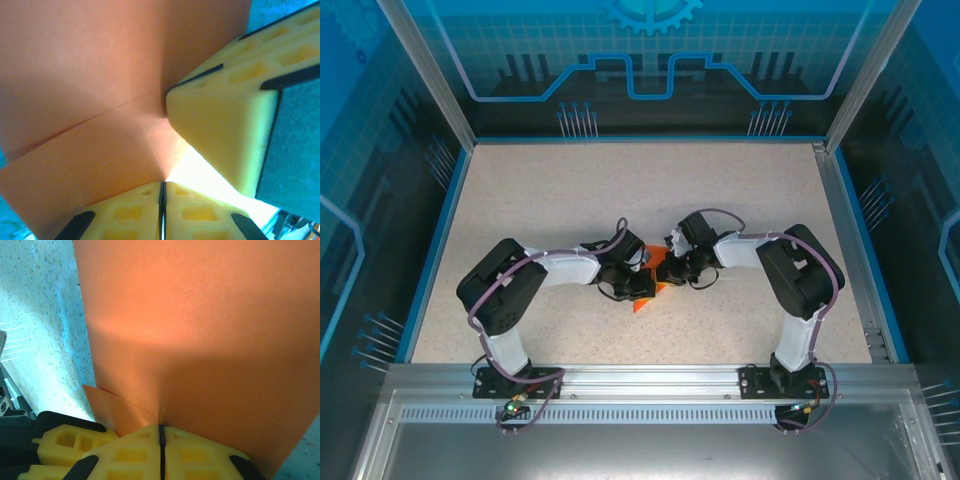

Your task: Fold a paper plane with a square sheet of paper (pick it up from the middle)

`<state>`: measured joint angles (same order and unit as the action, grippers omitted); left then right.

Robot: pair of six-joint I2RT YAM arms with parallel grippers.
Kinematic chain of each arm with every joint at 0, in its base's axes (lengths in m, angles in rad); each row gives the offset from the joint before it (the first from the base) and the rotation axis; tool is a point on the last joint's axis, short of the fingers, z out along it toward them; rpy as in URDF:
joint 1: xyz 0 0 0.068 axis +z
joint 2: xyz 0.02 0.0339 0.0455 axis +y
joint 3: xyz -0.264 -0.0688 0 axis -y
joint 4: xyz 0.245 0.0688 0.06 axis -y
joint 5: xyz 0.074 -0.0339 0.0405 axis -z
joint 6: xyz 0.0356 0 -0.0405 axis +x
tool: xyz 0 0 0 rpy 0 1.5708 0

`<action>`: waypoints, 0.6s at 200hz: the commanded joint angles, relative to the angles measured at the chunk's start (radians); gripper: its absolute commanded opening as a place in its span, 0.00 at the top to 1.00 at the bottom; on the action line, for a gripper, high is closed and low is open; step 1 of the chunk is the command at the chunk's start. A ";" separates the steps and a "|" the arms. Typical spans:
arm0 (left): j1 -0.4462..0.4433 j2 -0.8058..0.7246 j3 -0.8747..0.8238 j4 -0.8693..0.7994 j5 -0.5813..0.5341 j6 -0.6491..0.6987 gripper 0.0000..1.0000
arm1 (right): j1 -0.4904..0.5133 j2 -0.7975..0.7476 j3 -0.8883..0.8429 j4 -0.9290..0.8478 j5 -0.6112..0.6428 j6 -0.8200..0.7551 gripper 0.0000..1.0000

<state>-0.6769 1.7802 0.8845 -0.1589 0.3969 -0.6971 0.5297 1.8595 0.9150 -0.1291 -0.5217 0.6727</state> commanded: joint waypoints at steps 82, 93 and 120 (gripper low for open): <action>0.009 -0.074 -0.099 -0.151 0.000 0.046 0.88 | 0.007 0.072 -0.028 -0.091 0.147 -0.021 0.92; 0.010 -0.084 -0.114 -0.151 -0.001 0.045 0.88 | 0.007 0.070 -0.028 -0.093 0.148 -0.022 0.92; 0.014 -0.112 -0.146 -0.160 -0.004 0.045 0.88 | 0.007 0.064 -0.028 -0.098 0.150 -0.022 0.92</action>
<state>-0.6701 1.6917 0.7933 -0.2031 0.3973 -0.6739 0.5297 1.8595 0.9161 -0.1322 -0.5213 0.6697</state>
